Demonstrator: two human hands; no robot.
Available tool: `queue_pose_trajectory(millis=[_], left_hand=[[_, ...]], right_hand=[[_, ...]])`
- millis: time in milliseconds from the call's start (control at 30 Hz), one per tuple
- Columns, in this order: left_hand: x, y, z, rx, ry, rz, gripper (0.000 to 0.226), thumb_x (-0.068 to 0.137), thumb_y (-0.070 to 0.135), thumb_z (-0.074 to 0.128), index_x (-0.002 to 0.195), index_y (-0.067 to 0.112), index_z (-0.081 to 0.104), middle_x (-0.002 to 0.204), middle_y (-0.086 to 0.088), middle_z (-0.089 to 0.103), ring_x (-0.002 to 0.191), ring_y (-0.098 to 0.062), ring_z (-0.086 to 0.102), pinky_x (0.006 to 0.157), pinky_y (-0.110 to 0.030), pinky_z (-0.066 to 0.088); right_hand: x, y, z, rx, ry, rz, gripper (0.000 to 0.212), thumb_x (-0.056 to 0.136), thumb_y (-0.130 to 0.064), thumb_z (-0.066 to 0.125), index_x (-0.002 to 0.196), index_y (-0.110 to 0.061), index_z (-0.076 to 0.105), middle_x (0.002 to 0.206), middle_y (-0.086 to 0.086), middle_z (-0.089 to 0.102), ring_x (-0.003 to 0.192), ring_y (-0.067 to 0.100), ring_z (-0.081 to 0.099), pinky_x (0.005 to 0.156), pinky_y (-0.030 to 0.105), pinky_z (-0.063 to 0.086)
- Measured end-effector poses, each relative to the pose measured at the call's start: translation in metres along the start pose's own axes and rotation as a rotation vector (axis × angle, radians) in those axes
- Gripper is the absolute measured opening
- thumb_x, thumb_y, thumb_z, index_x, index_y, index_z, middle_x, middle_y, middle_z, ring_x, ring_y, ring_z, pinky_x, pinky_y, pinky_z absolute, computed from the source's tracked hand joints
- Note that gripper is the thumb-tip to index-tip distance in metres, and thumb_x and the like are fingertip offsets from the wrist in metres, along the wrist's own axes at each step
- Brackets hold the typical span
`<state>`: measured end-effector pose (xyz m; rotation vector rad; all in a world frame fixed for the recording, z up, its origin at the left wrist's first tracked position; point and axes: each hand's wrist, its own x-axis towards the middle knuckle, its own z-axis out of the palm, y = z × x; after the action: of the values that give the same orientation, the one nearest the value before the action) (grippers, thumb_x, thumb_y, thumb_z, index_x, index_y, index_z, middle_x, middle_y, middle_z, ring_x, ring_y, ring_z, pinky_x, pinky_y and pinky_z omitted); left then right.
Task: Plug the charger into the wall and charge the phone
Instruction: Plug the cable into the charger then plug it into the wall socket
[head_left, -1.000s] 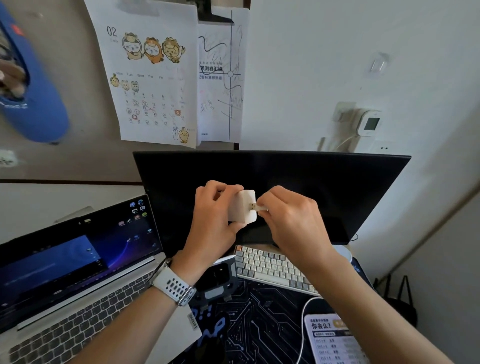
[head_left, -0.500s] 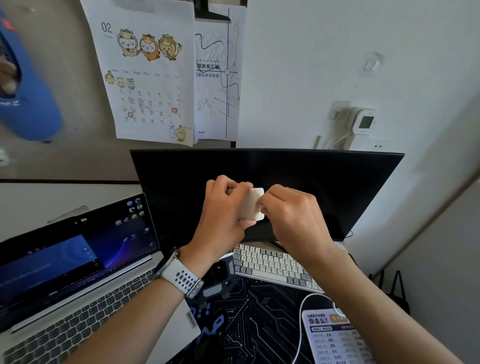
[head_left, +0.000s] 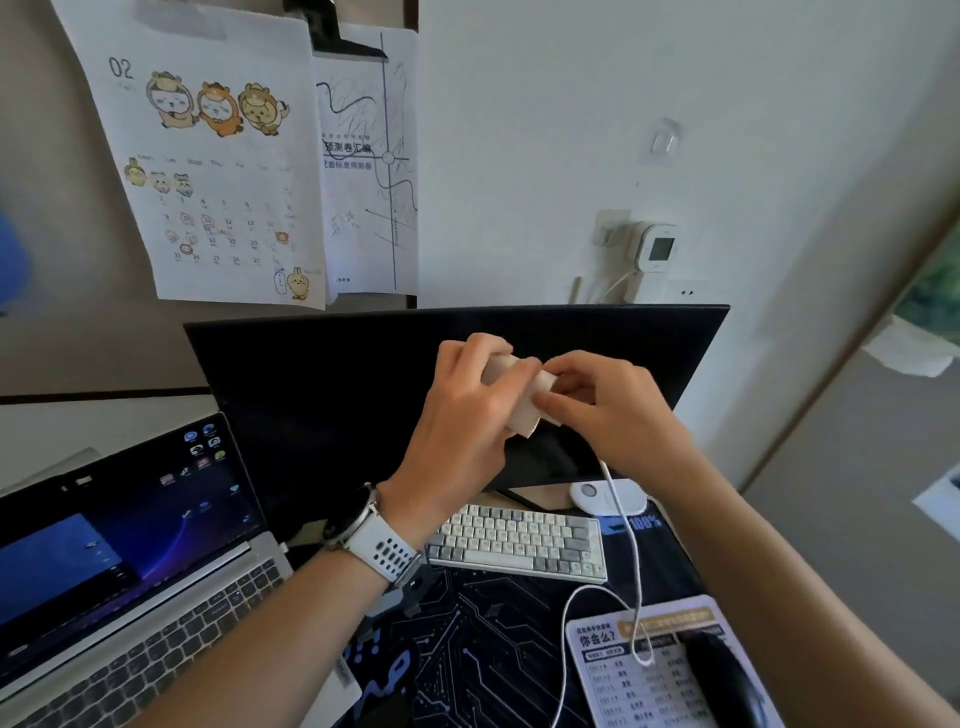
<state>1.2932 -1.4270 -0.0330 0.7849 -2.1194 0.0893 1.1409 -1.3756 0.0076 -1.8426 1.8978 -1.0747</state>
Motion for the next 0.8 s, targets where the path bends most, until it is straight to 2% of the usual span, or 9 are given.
queue_pose_trajectory(millis=[133, 200, 300, 400, 533, 633, 733, 800], left_hand=[[0.02, 0.02, 0.014, -0.238, 0.096, -0.119, 0.071, 0.068, 0.009, 0.082, 0.128, 0.008, 0.044, 0.133, -0.02, 0.038, 0.117, -0.027, 0.046, 0.1, -0.033, 0.041], [0.03, 0.031, 0.021, -0.445, 0.072, -0.249, 0.06, 0.078, 0.019, 0.076, 0.129, 0.01, 0.045, 0.131, -0.012, 0.044, 0.117, -0.019, 0.048, 0.1, -0.03, 0.043], [0.04, 0.056, 0.037, -0.788, -0.058, -0.459, 0.042, 0.089, 0.036, 0.061, 0.127, 0.023, 0.049, 0.127, 0.002, 0.052, 0.111, -0.001, 0.054, 0.097, -0.024, 0.048], [0.055, 0.09, 0.06, -1.148, -0.167, -0.589, 0.039, 0.086, 0.048, 0.053, 0.12, 0.029, 0.055, 0.121, 0.004, 0.062, 0.112, -0.001, 0.058, 0.101, -0.03, 0.045], [0.096, 0.131, 0.09, -1.505, -0.215, -0.725, 0.042, 0.09, 0.046, 0.051, 0.122, 0.02, 0.056, 0.116, 0.001, 0.067, 0.112, -0.008, 0.061, 0.096, -0.029, 0.042], [0.127, 0.155, 0.112, -1.6, -0.25, -0.821, 0.036, 0.097, 0.041, 0.046, 0.119, 0.017, 0.059, 0.105, 0.001, 0.07, 0.1, -0.008, 0.065, 0.087, -0.025, 0.044], [0.158, 0.174, 0.139, -1.613, -0.281, -0.939, 0.039, 0.098, 0.042, 0.045, 0.121, 0.015, 0.06, 0.105, -0.004, 0.067, 0.102, -0.013, 0.061, 0.101, -0.031, 0.04], [0.178, 0.186, 0.159, -1.612, -0.293, -1.019, 0.043, 0.097, 0.043, 0.045, 0.125, 0.013, 0.057, 0.105, -0.007, 0.066, 0.103, -0.014, 0.059, 0.103, -0.032, 0.036]], right_hand=[[-0.002, 0.031, -0.031, 0.276, 0.102, 0.119, 0.022, 0.088, -0.01, 0.065, 0.102, -0.026, 0.065, 0.098, 0.0, 0.07, 0.094, 0.015, 0.067, 0.083, 0.035, 0.057], [-0.005, 0.044, -0.048, 0.406, 0.169, 0.125, 0.03, 0.088, -0.002, 0.063, 0.094, -0.032, 0.064, 0.095, -0.002, 0.07, 0.09, 0.014, 0.067, 0.077, 0.03, 0.057], [-0.009, 0.06, -0.072, 0.494, 0.232, 0.088, 0.03, 0.088, 0.0, 0.061, 0.095, -0.029, 0.064, 0.091, -0.004, 0.07, 0.079, 0.006, 0.067, 0.064, 0.017, 0.053], [-0.007, 0.078, -0.095, 0.526, 0.303, 0.068, 0.027, 0.086, 0.0, 0.065, 0.095, -0.026, 0.063, 0.093, -0.003, 0.069, 0.077, 0.01, 0.068, 0.065, 0.018, 0.052], [0.005, 0.108, -0.127, 0.467, 0.41, 0.08, 0.029, 0.084, -0.006, 0.071, 0.088, -0.033, 0.059, 0.088, -0.013, 0.066, 0.078, 0.013, 0.068, 0.069, 0.024, 0.05], [0.017, 0.136, -0.154, 0.339, 0.47, 0.083, 0.026, 0.08, -0.015, 0.076, 0.089, -0.032, 0.058, 0.085, -0.016, 0.065, 0.08, 0.002, 0.067, 0.072, 0.026, 0.052], [0.032, 0.165, -0.18, 0.216, 0.497, 0.079, 0.027, 0.076, -0.021, 0.078, 0.096, -0.025, 0.06, 0.08, -0.018, 0.065, 0.077, -0.01, 0.064, 0.069, 0.013, 0.048], [0.042, 0.185, -0.195, 0.145, 0.498, 0.068, 0.029, 0.076, -0.023, 0.078, 0.098, -0.021, 0.061, 0.078, -0.017, 0.066, 0.078, -0.006, 0.065, 0.064, 0.006, 0.044]])
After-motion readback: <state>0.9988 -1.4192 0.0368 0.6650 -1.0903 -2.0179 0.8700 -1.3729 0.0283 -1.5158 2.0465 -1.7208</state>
